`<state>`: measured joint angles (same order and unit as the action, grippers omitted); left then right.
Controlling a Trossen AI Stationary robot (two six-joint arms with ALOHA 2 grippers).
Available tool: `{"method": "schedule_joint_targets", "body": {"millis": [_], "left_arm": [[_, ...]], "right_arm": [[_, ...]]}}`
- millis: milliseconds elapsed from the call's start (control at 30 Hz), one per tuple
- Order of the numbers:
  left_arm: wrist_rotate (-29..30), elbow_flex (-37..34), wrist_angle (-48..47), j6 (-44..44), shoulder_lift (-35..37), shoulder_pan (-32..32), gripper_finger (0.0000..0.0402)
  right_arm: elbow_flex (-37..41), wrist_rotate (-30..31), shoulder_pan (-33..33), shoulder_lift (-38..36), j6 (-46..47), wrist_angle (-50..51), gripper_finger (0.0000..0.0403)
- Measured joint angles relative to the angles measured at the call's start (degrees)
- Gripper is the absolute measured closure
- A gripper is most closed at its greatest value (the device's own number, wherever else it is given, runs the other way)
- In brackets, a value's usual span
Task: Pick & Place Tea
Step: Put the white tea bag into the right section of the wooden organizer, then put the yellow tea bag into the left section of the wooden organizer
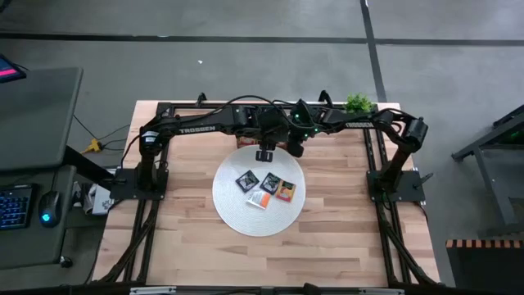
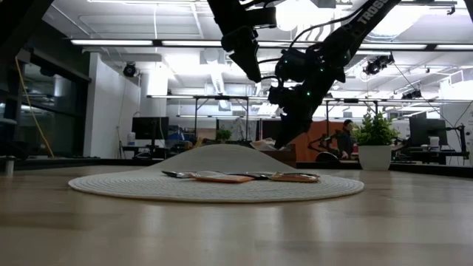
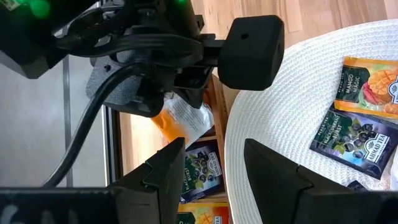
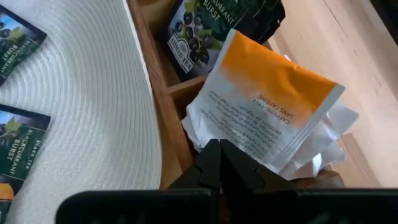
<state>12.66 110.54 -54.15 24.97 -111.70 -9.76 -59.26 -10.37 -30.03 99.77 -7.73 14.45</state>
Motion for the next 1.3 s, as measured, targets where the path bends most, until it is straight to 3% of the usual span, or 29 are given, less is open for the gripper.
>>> {"method": "schedule_joint_targets", "body": {"millis": [333, 600, 1067, 1167, 1300], "left_arm": [[3.17, 0.0, -0.5, -0.71, 0.0, -0.02, 0.0238], [2.45, 0.01, -5.43, -3.3, 0.0, -2.05, 0.0238], [-7.71, 0.0, -10.87, -8.87, 0.0, -7.28, 0.0238], [-7.71, 0.01, -11.18, -8.85, 0.0, -7.16, 0.0238], [-6.97, 0.0, -10.99, -9.31, 0.0, -7.13, 0.0238]], "right_arm": [[-2.1, 3.2, 1.06, -4.61, 1.76, 2.84, 0.0403], [-0.38, -1.12, 3.59, -12.59, 4.42, 8.88, 0.0403], [0.23, -2.55, 10.93, -15.26, 9.2, 22.01, 0.0403], [0.49, -5.27, 11.43, -15.26, 8.98, 22.65, 0.0403], [5.58, -13.39, 11.44, -15.25, 10.45, 17.81, 0.0403]]}}
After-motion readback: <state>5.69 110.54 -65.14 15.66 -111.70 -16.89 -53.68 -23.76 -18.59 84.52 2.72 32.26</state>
